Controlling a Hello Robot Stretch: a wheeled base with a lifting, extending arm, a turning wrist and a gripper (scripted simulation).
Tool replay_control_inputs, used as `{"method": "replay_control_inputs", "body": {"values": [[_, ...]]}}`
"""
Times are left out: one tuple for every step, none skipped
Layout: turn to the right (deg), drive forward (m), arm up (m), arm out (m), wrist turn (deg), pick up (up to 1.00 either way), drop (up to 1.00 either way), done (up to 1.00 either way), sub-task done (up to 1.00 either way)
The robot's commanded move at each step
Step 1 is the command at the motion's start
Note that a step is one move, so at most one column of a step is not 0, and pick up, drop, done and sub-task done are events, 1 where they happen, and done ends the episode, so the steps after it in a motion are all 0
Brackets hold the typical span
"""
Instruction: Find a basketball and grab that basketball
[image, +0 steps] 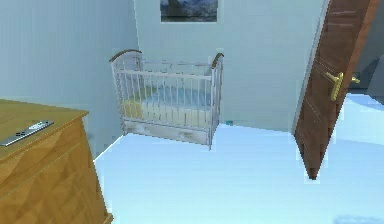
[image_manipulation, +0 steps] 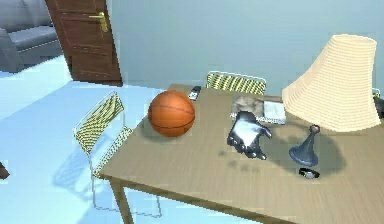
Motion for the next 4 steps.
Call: {"method": "replay_control_inputs", "body": {"values": [[0.0, 0.00, 0.38, 0.00, 0.0, 0.00, 0.00, 0.00, 0.00], [0.0, 0.00, 0.00, 0.46, 0.0, 0.00, 0.00, 0.00, 0.00], [0.0, 0.00, 0.00, 0.00, 45.0, 0.00, 0.00, 0.00, 0.00], [0.0, 0.00, 0.00, 0.00, 45.0, 0.00, 0.00, 0.00, 0.00]]}}
